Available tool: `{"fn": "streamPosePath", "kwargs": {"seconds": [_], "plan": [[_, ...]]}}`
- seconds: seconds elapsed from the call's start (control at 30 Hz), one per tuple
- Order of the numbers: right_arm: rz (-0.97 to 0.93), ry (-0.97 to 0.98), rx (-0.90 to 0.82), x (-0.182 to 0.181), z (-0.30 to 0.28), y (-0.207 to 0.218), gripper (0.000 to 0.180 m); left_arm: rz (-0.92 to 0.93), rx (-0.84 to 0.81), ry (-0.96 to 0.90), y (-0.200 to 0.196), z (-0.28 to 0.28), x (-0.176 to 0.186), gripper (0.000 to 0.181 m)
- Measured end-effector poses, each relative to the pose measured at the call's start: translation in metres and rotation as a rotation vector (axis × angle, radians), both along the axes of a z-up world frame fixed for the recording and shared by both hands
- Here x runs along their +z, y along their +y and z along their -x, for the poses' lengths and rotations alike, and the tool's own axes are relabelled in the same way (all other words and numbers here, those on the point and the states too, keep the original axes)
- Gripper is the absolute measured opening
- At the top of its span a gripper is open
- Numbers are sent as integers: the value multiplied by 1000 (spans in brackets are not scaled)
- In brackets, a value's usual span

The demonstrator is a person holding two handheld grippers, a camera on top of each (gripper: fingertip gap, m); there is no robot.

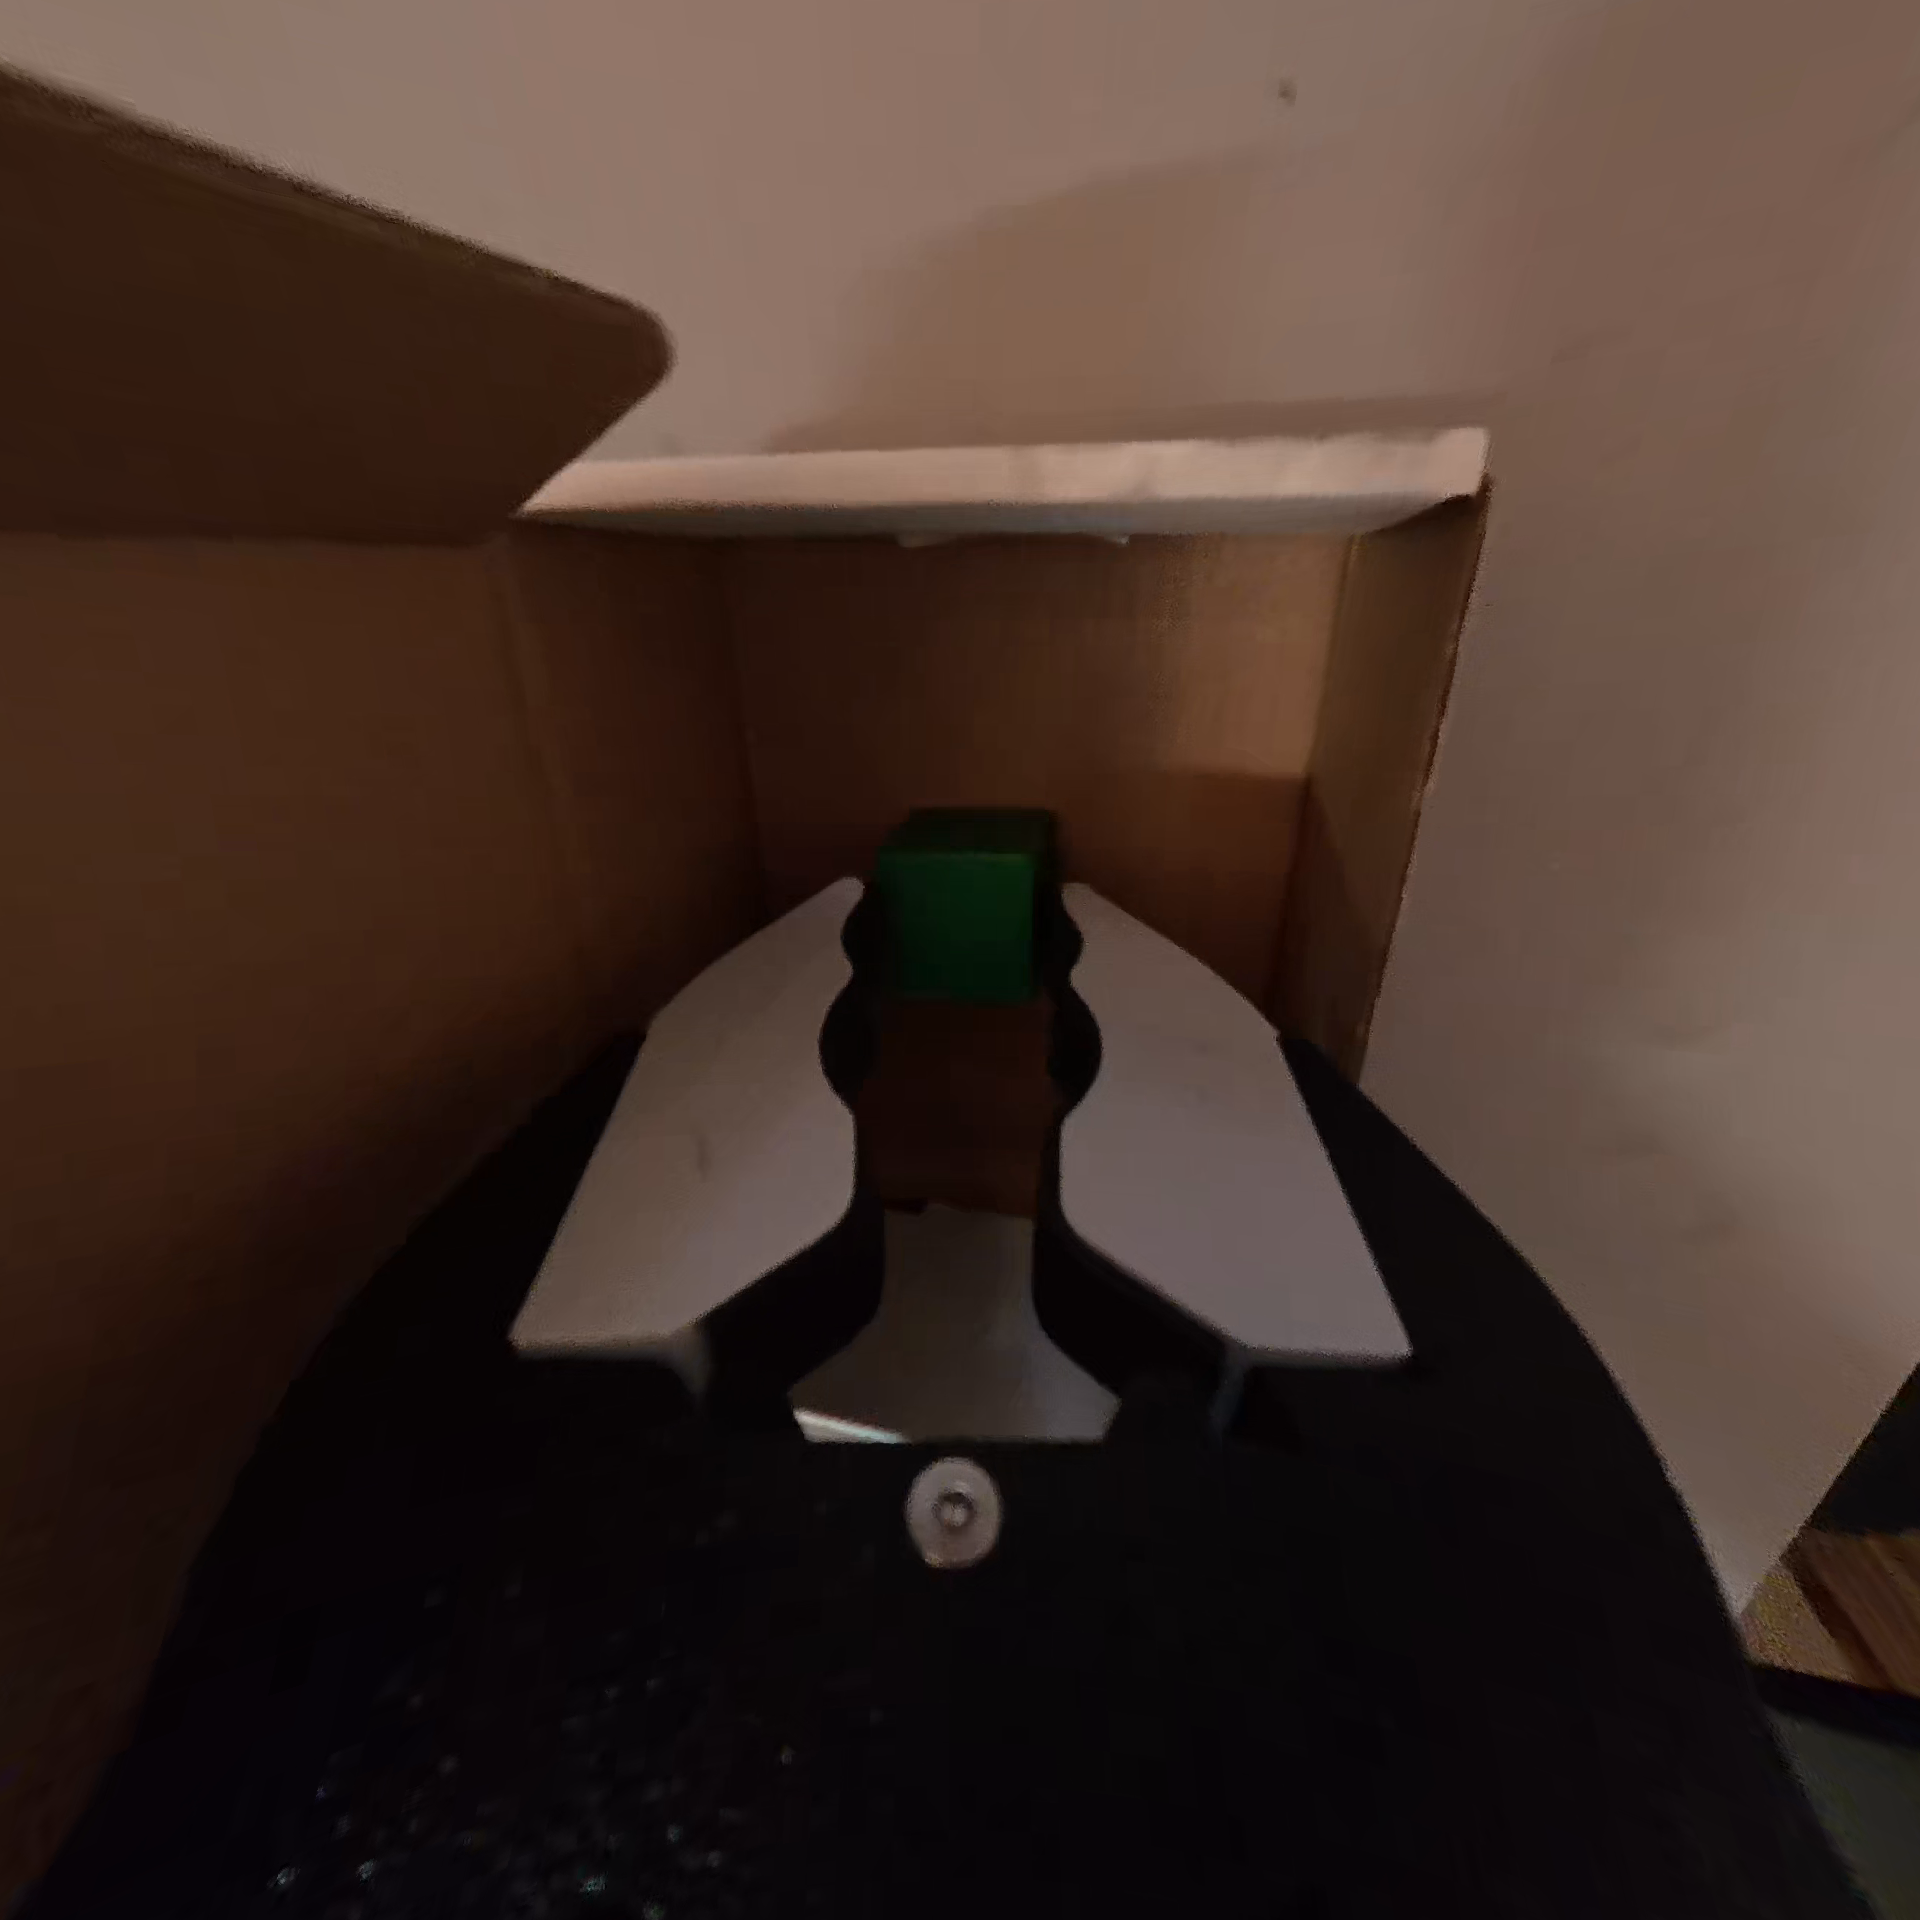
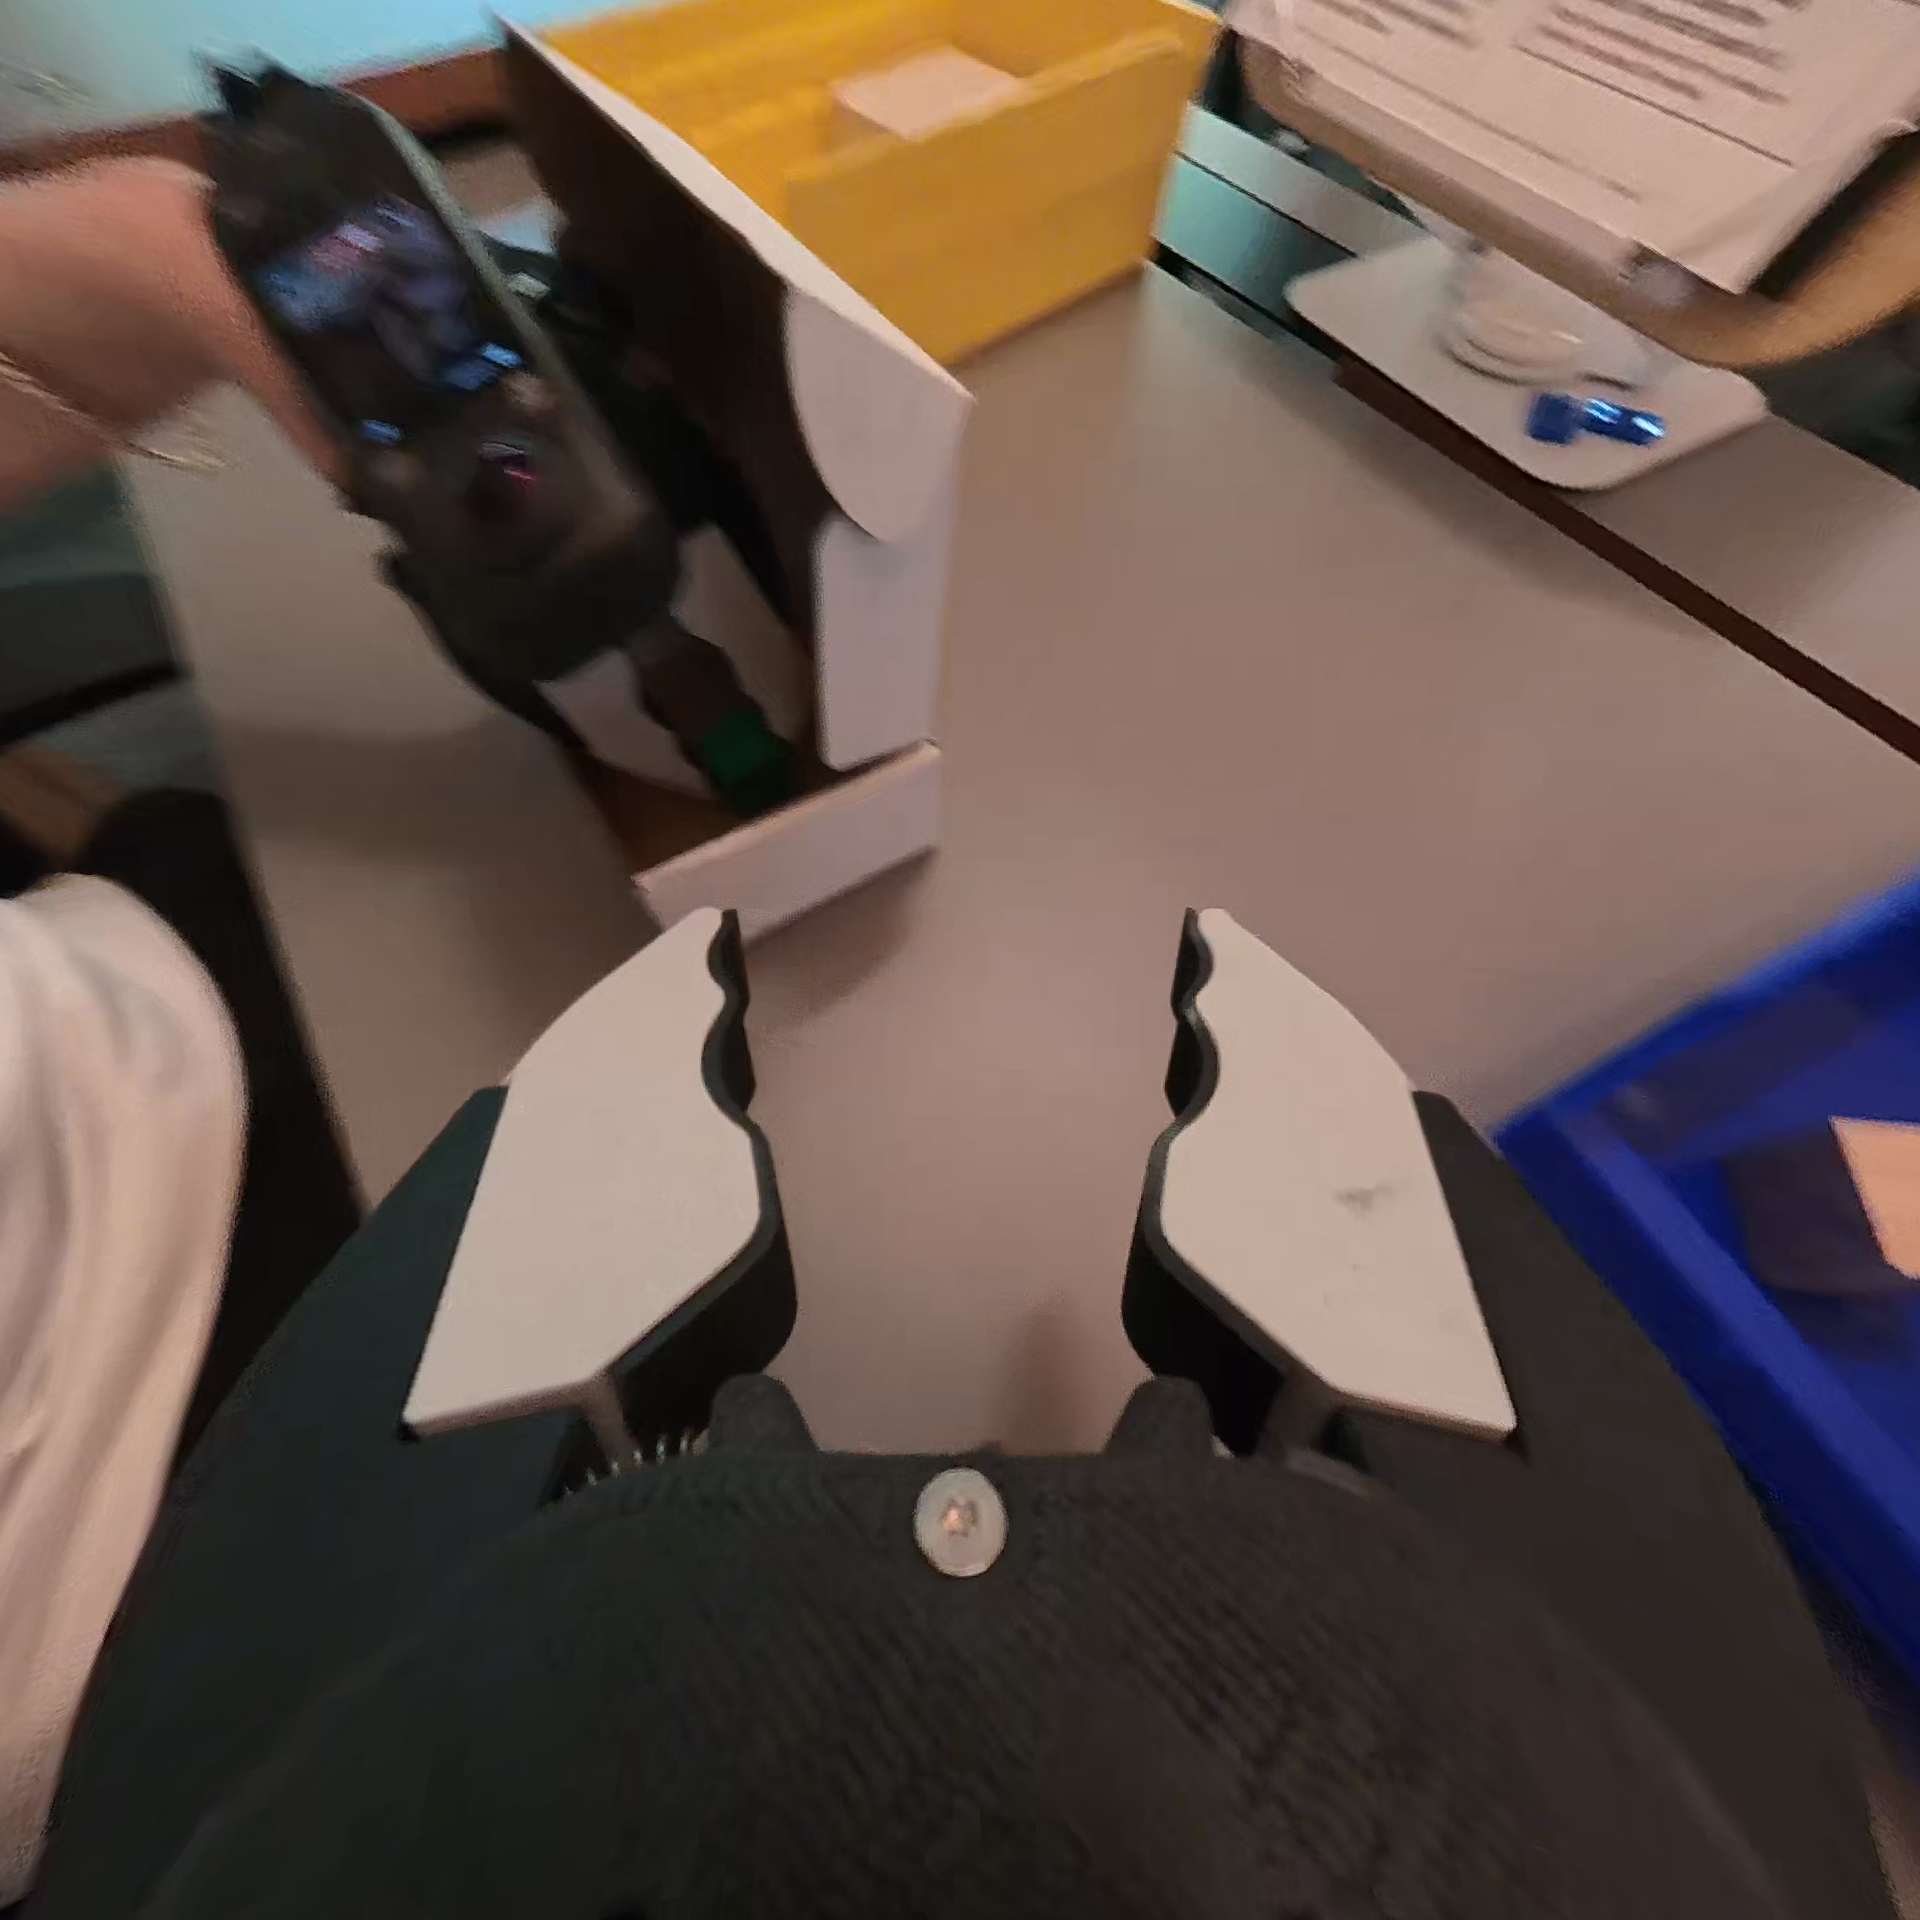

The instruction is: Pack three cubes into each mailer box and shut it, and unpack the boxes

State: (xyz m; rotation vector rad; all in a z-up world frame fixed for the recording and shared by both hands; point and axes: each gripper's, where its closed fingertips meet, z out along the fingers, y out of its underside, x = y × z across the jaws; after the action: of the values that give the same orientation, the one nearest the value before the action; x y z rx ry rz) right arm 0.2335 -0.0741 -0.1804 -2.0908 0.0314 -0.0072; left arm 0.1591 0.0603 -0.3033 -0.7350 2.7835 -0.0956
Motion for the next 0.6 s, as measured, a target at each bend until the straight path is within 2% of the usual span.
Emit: {"fn": "streamPosePath", "kwargs": {"seconds": [0.1, 0.23, 0.37, 0.43, 0.53, 0.6], "plan": [[-121, 147, 155, 20, 33, 7, 78, 66, 77, -96, -3, -6, 17, 29], [-202, 369, 320, 35, 65, 13, 72, 300, 168, -284, -17, -11, 58, 29], [-127, 447, 392, 18, 81, 22, 72, 559, -85, -534, -50, 7, 110, 28], [-134, 521, 423, 20, 88, 30, 70, 654, -152, -671, -61, 14, 136, 29], [-197, 620, 475, 31, 98, 42, 66, 681, -238, -877, -68, 21, 166, 29], [-253, 699, 519, 43, 106, 48, 61, 691, -294, -948, -76, 26, 177, 28]]}}
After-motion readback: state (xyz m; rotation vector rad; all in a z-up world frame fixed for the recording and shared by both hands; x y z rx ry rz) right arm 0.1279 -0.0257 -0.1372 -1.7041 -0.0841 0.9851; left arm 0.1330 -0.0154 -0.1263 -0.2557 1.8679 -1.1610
